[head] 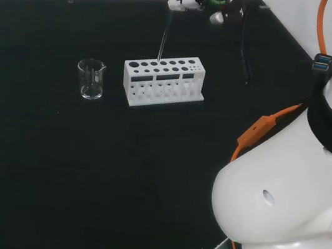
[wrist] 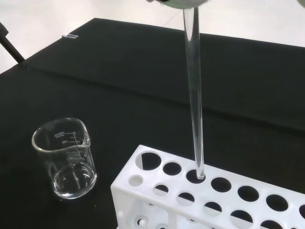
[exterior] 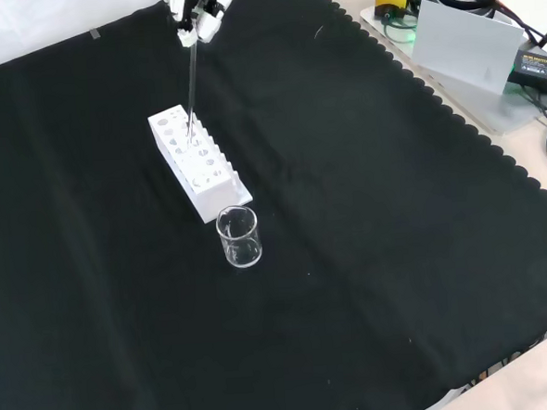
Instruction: Put the glass rod back on the white test tube rack.
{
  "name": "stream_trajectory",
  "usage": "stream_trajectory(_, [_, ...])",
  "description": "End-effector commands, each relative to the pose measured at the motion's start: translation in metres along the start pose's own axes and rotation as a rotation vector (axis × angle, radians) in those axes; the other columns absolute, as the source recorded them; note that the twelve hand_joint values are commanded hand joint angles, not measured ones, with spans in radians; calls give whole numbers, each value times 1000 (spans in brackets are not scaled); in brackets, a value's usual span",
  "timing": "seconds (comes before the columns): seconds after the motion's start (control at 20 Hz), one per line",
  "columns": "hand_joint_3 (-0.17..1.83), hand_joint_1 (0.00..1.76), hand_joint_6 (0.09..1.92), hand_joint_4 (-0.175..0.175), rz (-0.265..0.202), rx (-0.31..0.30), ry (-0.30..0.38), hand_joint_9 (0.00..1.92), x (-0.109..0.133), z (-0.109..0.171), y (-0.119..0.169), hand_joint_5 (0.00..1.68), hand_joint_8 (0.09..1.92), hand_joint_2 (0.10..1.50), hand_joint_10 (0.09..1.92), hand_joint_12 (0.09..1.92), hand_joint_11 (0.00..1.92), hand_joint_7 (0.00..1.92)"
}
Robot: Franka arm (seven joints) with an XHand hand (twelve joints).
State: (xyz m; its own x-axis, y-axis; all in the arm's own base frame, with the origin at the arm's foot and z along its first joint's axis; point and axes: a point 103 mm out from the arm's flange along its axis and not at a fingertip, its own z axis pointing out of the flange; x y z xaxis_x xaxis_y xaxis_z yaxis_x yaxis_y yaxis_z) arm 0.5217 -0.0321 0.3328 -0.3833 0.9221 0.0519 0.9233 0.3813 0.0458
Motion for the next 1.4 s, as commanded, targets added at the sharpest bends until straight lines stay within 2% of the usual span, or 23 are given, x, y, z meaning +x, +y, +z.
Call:
stream_trajectory(0.05, [-175, 1219, 579, -175, 9, -16, 14, 1892, -16, 5, -8, 1259, 756, 1076, 465, 741, 1724, 1618])
stream_trajectory(0.65, [-175, 1219, 580, -175, 21, -16, 23, 1893, -19, 9, -10, 1259, 760, 1076, 463, 741, 1724, 1617])
stream_trajectory(0.9, [-175, 1219, 580, -175, 23, 1, 25, 1893, -18, 13, -7, 1259, 761, 1076, 462, 740, 1724, 1617])
stream_trajectory(1.4, [-175, 1219, 579, -175, 15, 13, 9, 1893, -21, 16, 1, 1259, 763, 1076, 461, 740, 1724, 1616])
